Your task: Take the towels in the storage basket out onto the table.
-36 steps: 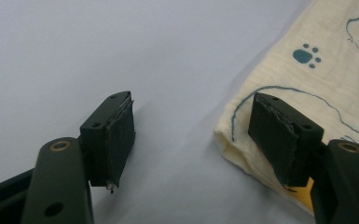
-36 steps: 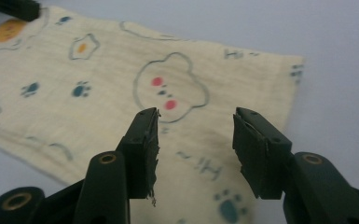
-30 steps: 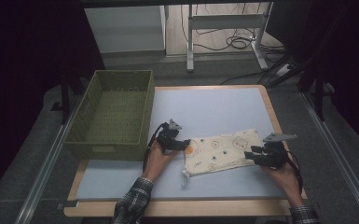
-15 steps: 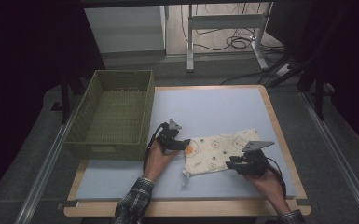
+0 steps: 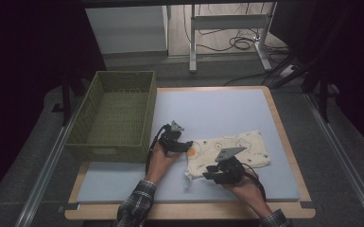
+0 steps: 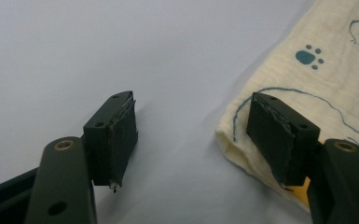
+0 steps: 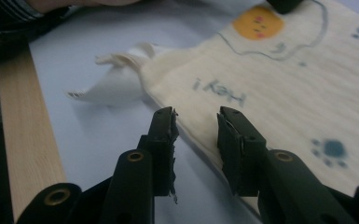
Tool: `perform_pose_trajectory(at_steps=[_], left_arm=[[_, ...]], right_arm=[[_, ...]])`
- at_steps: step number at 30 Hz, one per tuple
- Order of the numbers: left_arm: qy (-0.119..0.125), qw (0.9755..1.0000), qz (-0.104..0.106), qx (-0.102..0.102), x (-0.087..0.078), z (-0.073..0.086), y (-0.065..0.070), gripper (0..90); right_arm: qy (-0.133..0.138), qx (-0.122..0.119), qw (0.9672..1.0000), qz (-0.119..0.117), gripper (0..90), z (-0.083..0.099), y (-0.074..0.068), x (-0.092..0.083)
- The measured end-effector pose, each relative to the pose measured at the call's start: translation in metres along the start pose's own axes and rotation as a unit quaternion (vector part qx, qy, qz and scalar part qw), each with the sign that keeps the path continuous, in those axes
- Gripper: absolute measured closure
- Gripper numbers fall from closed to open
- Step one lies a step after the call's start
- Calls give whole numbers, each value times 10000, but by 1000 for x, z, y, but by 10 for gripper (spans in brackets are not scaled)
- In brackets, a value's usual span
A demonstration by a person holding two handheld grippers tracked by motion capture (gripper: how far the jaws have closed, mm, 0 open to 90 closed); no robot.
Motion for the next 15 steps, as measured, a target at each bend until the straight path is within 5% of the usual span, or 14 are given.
perform_pose_trajectory(at_steps=[11, 15], left_arm=[[-4, 10000, -2, -6, 0, 0, 0, 329], [4, 10000, -3, -13, 0, 0, 0, 329]], right_arm=[[-91, -283, 9995, -145, 587, -16, -24, 35], [-237, -510, 9984, 87, 606, -20, -27, 46]])
Point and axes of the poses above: each handheld gripper's, and its own axes: x roughly forward along the jaws, z roughly out of its underside, y roughly to its right, the point moved 8 cm from there along x, roughly forward along the jaws, and after that the axes turned 7 degrees about y, right-handed, at the moved point
